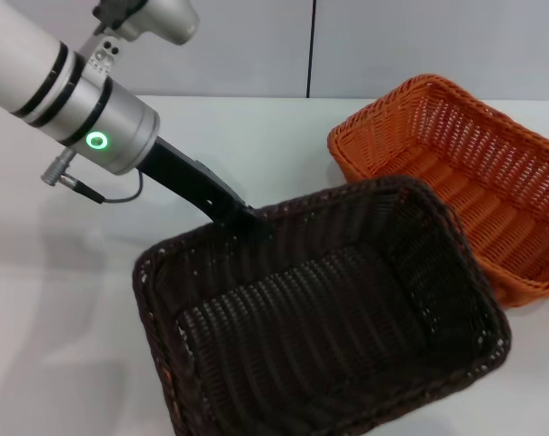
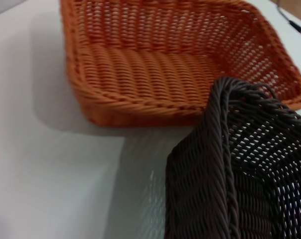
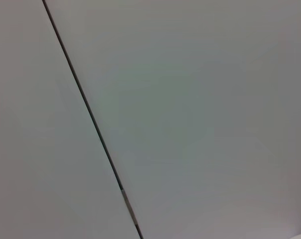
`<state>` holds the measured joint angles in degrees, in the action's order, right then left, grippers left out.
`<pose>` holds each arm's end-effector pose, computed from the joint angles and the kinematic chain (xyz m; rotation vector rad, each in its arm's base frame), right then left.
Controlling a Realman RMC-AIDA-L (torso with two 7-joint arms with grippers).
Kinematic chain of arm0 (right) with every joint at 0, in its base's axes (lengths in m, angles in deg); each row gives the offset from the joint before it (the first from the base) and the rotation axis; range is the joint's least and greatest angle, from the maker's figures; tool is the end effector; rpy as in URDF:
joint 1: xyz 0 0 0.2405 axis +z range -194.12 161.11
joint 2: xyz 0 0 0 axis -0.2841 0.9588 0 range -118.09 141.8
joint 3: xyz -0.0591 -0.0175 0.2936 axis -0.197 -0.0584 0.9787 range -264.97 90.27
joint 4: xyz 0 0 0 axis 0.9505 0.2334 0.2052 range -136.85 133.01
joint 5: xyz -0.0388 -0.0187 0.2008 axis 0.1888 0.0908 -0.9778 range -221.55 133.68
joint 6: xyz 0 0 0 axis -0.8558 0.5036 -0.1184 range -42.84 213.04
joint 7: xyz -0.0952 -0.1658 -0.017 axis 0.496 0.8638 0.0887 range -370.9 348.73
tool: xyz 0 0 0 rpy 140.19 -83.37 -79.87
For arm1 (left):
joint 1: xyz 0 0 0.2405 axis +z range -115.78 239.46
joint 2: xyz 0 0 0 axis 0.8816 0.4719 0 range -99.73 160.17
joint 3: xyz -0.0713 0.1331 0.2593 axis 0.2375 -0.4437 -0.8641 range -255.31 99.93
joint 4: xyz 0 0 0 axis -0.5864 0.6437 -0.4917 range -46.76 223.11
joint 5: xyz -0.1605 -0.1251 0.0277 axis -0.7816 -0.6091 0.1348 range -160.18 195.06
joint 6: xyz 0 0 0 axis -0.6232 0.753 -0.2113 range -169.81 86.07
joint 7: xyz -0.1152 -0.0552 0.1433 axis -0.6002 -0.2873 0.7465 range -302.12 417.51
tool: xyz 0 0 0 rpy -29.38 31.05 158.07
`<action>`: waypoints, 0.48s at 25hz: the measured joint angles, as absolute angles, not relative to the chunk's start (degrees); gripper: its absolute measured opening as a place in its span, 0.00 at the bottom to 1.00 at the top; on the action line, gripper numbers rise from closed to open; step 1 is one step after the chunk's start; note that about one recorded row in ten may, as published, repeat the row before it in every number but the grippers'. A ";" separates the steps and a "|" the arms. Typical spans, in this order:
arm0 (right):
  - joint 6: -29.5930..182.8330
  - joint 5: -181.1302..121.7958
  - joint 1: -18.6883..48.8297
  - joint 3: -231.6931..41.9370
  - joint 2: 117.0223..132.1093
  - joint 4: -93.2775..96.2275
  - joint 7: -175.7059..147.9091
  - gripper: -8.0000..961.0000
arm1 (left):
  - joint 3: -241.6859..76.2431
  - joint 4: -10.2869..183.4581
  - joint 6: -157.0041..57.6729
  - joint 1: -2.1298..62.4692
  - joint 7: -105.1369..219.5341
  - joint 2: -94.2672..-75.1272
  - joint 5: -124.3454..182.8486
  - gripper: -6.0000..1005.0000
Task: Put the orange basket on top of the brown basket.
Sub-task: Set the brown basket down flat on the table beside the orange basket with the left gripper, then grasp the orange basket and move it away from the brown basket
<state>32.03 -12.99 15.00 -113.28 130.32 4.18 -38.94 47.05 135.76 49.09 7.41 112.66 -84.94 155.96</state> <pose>0.4249 0.4283 0.0523 -1.0920 0.9281 0.7787 -0.1734 0.4408 -0.0577 -2.8992 -0.8709 0.1348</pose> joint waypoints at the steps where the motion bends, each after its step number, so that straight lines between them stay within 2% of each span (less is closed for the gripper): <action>1: 32.03 -12.98 14.93 -113.28 130.32 4.17 -38.94 0.75 | 47.15 136.25 49.03 7.65 112.35 -84.95 156.05 0.21; 10: 32.02 -11.91 14.62 -114.20 130.27 4.45 -39.35 0.75 | 50.39 138.05 46.19 9.30 112.99 -84.92 155.53 0.34; 12: 31.95 -8.93 14.18 -116.42 130.01 5.95 -43.05 0.75 | 51.14 138.06 45.75 9.41 113.55 -84.90 155.51 0.40</action>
<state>31.95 -8.93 14.18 -116.42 130.01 5.95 -43.05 51.14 138.06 45.75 9.41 113.55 -84.90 155.51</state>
